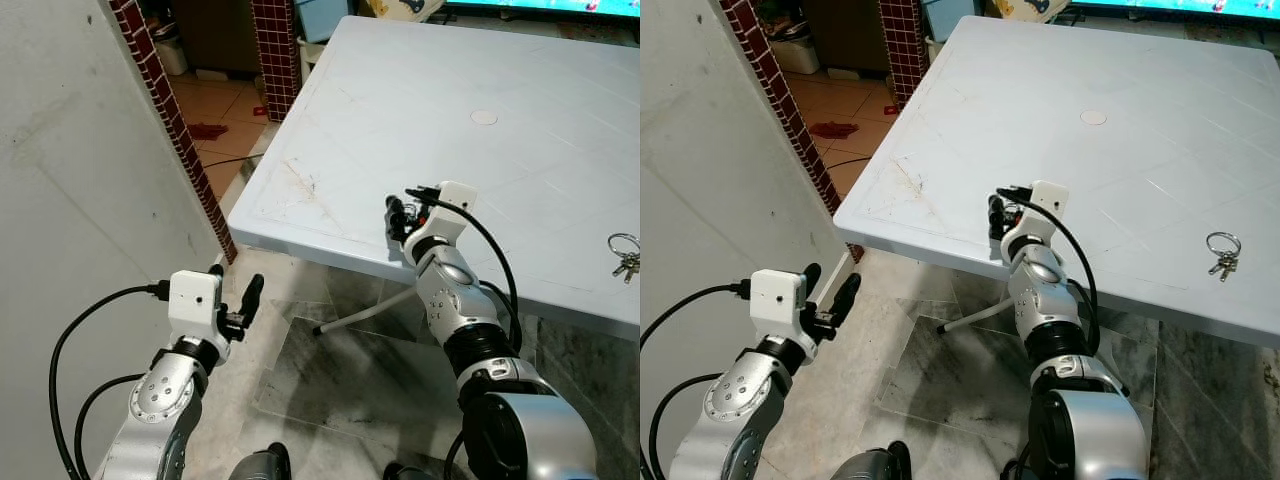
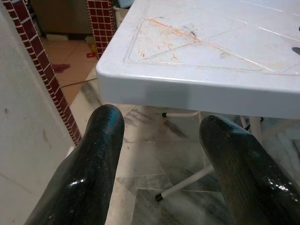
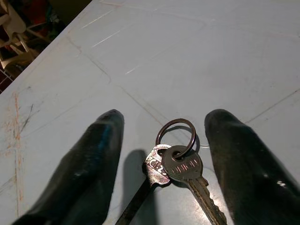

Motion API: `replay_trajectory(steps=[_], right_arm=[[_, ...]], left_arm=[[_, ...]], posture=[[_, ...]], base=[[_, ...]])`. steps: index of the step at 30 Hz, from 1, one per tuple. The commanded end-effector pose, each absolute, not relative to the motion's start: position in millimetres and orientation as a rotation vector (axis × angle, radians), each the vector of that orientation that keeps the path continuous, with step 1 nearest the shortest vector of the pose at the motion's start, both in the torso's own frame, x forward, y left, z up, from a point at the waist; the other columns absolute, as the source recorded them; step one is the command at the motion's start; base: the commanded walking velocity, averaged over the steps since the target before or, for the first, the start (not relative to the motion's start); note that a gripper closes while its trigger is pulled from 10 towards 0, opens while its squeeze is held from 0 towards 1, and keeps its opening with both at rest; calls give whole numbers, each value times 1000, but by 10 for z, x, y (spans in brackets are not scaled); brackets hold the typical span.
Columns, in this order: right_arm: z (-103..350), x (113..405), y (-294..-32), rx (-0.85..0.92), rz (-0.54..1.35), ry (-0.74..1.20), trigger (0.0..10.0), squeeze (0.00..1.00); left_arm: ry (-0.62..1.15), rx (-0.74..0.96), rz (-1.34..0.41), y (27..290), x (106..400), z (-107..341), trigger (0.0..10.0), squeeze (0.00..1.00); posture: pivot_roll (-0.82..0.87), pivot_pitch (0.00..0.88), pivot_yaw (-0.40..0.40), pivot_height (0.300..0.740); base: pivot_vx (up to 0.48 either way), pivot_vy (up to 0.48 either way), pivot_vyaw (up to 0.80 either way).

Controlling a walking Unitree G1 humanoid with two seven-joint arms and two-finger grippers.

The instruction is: Hang keys on a hook

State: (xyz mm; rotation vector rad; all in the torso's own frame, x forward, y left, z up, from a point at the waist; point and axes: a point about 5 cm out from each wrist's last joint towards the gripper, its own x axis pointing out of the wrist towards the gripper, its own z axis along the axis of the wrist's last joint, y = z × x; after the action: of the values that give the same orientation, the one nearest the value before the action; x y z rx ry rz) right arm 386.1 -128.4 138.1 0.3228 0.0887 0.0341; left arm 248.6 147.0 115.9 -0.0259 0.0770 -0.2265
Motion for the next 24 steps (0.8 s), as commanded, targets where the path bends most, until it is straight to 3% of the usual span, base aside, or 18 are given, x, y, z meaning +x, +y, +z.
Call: replay_trajectory(steps=[1, 24], right_arm=[[1377, 3870, -1257, 338, 39, 100, 0, 0], [1354, 3854, -1205, 368, 22, 111, 0, 0]], left_arm=[[76, -14, -221, 1486, 2471, 1179, 10000, 0], [71, -13, -220, 1472, 2472, 1188, 10000, 0]], posture=[[161, 190, 75, 740], [161, 188, 73, 740]], base=[[0, 0, 0], [0, 0, 0]])
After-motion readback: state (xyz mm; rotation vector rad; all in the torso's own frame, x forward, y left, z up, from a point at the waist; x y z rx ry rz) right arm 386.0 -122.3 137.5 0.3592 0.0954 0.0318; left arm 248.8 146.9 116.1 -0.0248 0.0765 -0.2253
